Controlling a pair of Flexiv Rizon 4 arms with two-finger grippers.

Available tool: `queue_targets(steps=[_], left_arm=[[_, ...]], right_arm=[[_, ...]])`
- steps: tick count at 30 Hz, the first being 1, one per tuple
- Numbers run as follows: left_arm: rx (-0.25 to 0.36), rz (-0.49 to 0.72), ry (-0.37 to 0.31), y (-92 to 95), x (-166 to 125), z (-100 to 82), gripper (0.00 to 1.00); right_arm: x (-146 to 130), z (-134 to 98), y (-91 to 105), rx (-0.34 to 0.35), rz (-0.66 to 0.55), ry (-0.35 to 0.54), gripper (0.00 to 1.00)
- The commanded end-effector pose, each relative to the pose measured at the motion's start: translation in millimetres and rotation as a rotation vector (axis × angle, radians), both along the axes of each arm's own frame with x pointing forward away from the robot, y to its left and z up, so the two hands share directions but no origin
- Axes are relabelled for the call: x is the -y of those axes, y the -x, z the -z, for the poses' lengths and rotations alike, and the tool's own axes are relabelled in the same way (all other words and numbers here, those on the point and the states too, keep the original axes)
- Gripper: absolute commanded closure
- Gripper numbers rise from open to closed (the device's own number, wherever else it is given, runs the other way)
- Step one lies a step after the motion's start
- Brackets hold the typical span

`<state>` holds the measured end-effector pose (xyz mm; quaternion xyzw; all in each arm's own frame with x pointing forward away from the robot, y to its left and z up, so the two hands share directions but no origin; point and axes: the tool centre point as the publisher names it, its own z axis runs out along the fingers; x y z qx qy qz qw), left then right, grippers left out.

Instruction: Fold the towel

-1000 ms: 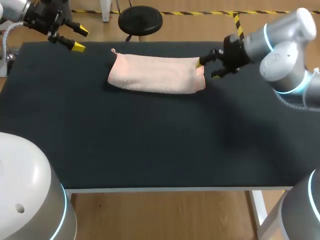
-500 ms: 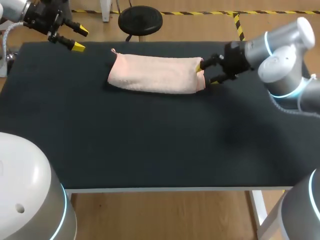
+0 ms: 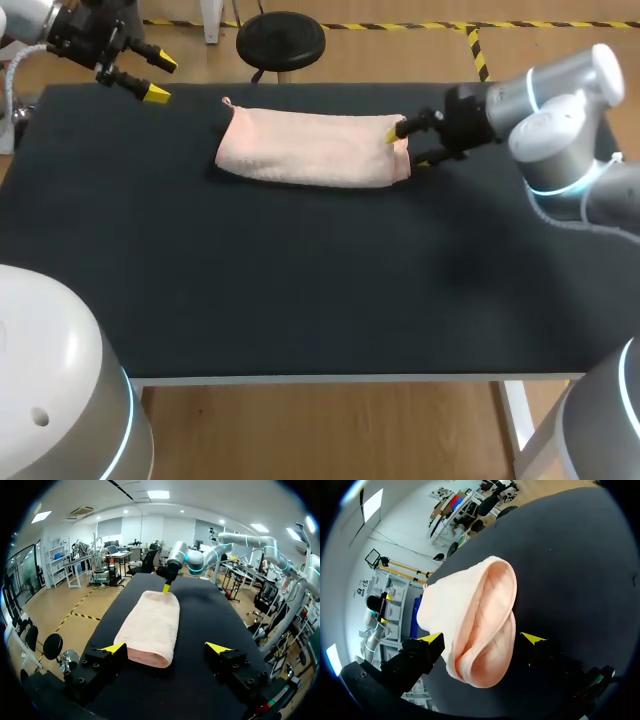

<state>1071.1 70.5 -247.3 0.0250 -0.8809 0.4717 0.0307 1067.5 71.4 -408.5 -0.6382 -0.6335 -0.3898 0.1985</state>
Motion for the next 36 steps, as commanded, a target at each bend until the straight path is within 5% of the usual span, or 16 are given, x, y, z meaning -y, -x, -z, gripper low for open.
queue_targets(steps=[1,33,35,36], left_arm=[[0.0,0.004,0.002,-1.0,-0.8,0.8,0.0],[0.0,0.004,0.002,-1.0,-0.8,0.8,0.0],[0.0,0.004,0.002,-1.0,-0.8,0.8,0.0],[0.0,0.004,0.002,-1.0,-0.8,0.8,0.0]], right_arm=[[-2.7,4.4,-4.3,-0.004,-0.009,-0.004,0.0],[-38.0,13.9,-6.8,-0.032,-0.009,-0.072,0.0],[-38.4,14.6,-6.6,-0.034,-0.006,-0.072,0.51],[-39.0,14.9,-6.6,-0.035,-0.004,-0.072,0.55]])
